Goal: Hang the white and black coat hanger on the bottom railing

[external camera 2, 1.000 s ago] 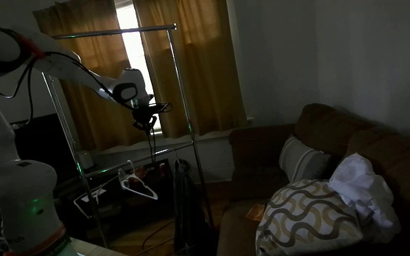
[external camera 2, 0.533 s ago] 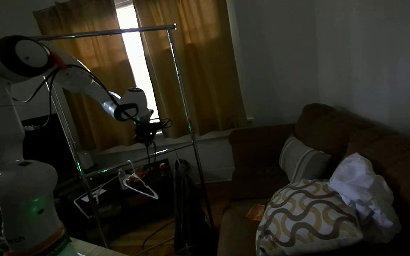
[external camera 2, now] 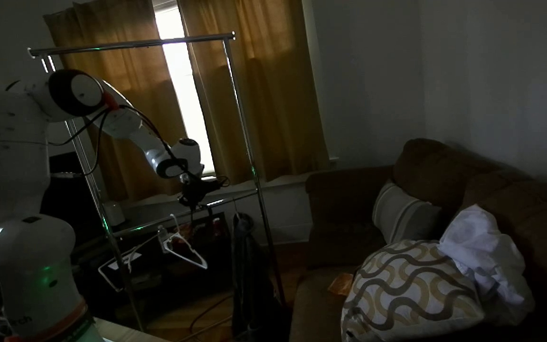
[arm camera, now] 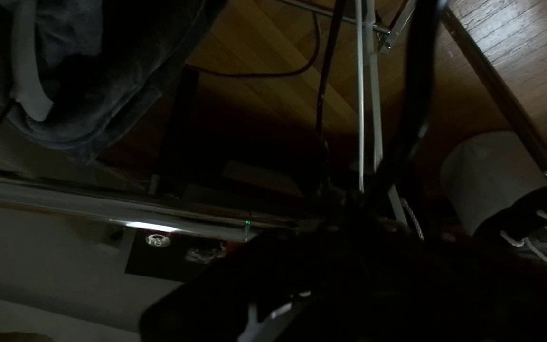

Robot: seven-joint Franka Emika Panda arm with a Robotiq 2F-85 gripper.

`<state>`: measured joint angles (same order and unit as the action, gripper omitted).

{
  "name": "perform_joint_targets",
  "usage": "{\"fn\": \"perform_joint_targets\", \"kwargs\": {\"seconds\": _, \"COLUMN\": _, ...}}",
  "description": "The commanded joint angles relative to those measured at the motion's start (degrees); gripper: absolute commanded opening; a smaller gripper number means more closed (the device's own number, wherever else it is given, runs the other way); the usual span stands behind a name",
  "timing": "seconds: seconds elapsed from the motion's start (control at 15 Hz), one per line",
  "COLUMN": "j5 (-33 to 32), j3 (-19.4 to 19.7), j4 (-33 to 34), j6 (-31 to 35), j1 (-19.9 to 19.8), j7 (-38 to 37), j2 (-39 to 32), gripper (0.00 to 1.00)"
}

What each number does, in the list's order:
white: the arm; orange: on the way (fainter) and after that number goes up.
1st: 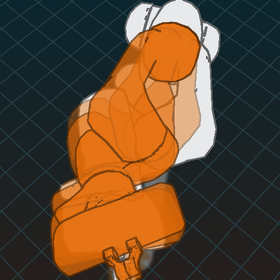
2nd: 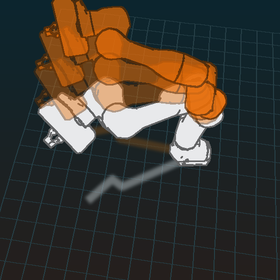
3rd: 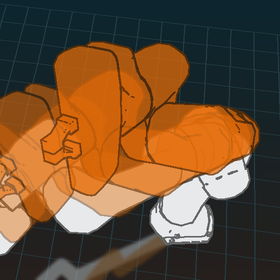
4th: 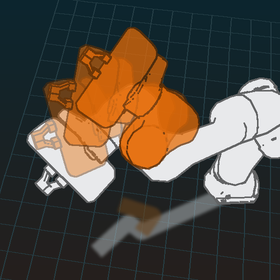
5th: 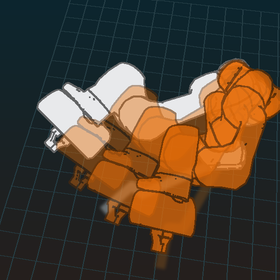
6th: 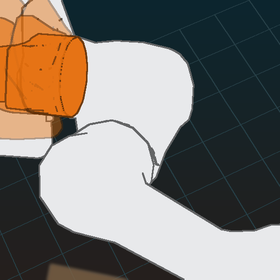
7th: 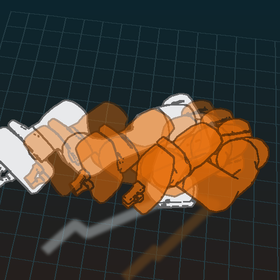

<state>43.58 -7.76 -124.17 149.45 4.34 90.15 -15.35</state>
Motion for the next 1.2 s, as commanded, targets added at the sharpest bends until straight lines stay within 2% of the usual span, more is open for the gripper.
{"fn": "perform_joint_targets", "kwargs": {"seconds": 0.0, "j5": -0.75, "j3": -1.53, "j4": 0.15, "j6": 0.16, "j1": -1.46, "j7": -0.56, "j2": -0.28, "gripper": 0.07}}
{"fn": "perform_joint_targets", "kwargs": {"seconds": 0.2, "j5": -0.7, "j3": -1.47, "j4": 0.18, "j6": 0.13, "j1": -1.55, "j7": -0.56, "j2": 0.23, "gripper": 0.07}}
{"fn": "perform_joint_targets", "kwargs": {"seconds": 0.27, "j5": -0.69, "j3": -1.47, "j4": 0.19, "j6": 0.13, "j1": -1.57, "j7": -0.56, "j2": 0.29, "gripper": 0.02}}
{"fn": "perform_joint_targets", "kwargs": {"seconds": 0.53, "j5": 1.84, "j3": -3.29, "j4": -0.15, "j6": 2.63, "j1": -1.95, "j7": 2.49, "j2": -1.85, "gripper": 0.02}}
{"fn": "perform_joint_targets", "kwargs": {"seconds": 0.87, "j5": -0.16, "j3": -4.87, "j4": 0.14, "j6": 7.37, "j1": -1.8, "j7": 1.25, "j2": -5.32, "gripper": 0.02}}
{"fn": "perform_joint_targets", "kwargs": {"seconds": 1.07, "j5": 1.29, "j3": -6.67, "j4": 0.87, "j6": 12.53, "j1": -3.02, "j7": 2.38, "j2": -8.2, "gripper": 0.02}}
{"fn": "perform_joint_targets", "kwargs": {"seconds": 1.13, "j5": 3.23, "j3": -6.06, "j4": 1.47, "j6": 13.56, "j1": -2.08, "j7": 3.66, "j2": -9.07, "gripper": 0.02}}
